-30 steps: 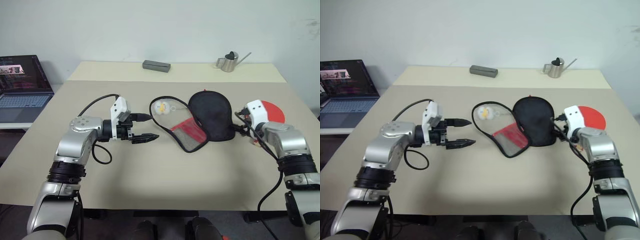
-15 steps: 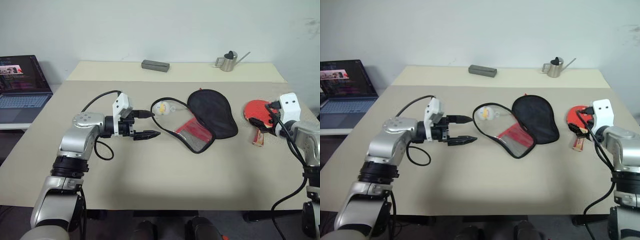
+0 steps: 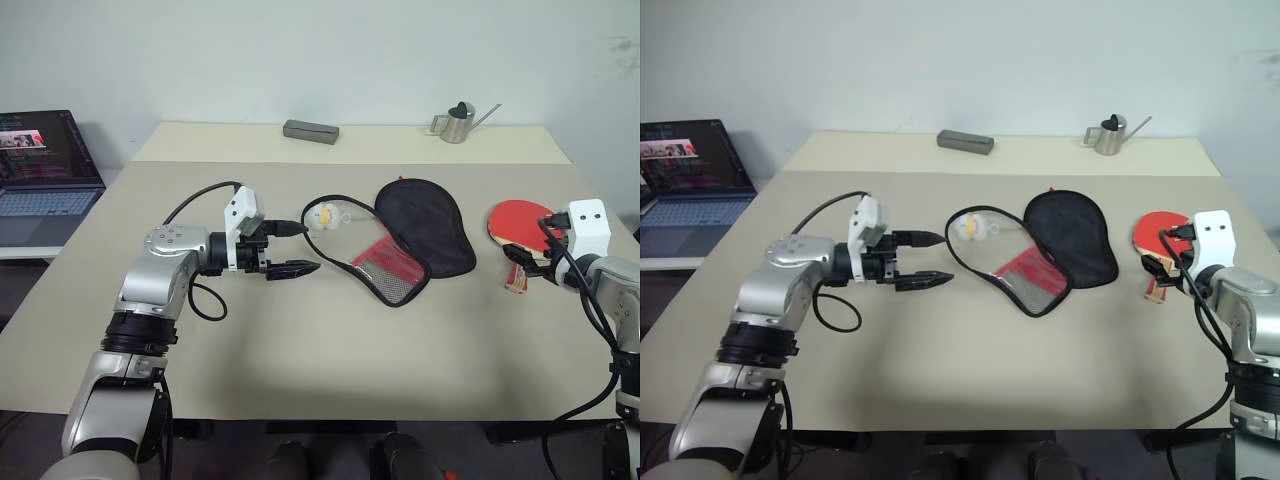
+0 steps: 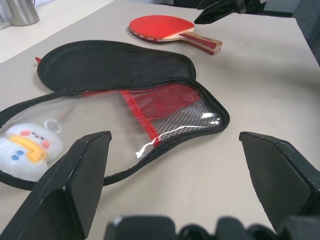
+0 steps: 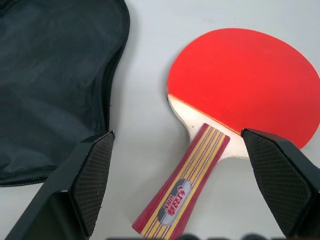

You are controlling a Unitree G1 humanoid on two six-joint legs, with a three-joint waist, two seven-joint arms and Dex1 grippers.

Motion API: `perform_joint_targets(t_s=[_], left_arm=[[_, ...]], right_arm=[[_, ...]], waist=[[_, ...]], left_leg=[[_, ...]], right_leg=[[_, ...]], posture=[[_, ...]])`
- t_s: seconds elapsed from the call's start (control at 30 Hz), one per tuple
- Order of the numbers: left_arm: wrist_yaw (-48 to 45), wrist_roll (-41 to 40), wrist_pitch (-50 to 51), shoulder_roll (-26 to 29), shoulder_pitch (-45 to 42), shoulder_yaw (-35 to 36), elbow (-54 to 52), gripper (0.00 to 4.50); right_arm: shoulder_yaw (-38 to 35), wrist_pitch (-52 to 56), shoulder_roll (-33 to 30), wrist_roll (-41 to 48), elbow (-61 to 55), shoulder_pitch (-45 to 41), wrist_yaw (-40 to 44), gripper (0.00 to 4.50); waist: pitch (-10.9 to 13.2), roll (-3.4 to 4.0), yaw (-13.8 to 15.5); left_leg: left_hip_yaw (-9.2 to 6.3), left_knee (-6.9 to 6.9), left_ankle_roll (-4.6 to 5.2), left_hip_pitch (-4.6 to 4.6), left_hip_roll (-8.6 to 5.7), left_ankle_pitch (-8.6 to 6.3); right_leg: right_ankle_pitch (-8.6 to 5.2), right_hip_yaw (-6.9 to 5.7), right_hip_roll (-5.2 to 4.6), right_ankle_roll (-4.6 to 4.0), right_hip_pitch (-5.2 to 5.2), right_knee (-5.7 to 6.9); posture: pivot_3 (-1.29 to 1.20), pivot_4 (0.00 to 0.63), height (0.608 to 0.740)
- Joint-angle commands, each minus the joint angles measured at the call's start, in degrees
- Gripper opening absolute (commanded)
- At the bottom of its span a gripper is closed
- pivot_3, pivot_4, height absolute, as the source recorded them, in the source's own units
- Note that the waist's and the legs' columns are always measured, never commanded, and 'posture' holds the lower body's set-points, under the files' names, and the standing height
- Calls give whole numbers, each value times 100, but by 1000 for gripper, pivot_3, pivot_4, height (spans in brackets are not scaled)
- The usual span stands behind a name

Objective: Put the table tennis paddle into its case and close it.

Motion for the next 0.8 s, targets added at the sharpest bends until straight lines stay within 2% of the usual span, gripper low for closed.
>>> perform_joint_targets(t_s=[0.03,0.37,0.6,0.8], left_arm=[[-14,-45,-81,79,-112,153,-84,4500],[-17,-23,-119,276,-97,253,-6,4500],[-28,-20,-120,360,-63,303,-11,4500],[-105,-74,-44,428,44,285,-153,4500]], right_arm=[[223,-306,-84,62,-216,1,267,4436],[792,-27,-35,820,-755,-49,1265,4436],[1840,-1316,-307,-2,-673,113,1539,4436],[2076,-2052,-480,-235,-494,195,1984,4436]], waist=[[0,0,-1],[0,0,0],[0,0,4],[0,0,6]], left_leg=[[0,0,0,0,0,0],[-3,2,0,-1,1,0],[-3,3,0,-2,-1,0],[-4,4,0,-3,-1,0]], right_leg=[[0,0,0,0,0,0],[0,-3,0,0,0,0],[0,-8,0,1,0,-1],[0,-10,0,1,0,-2]], posture=[[0,150,740],[0,150,740],[0,150,740],[0,150,740]])
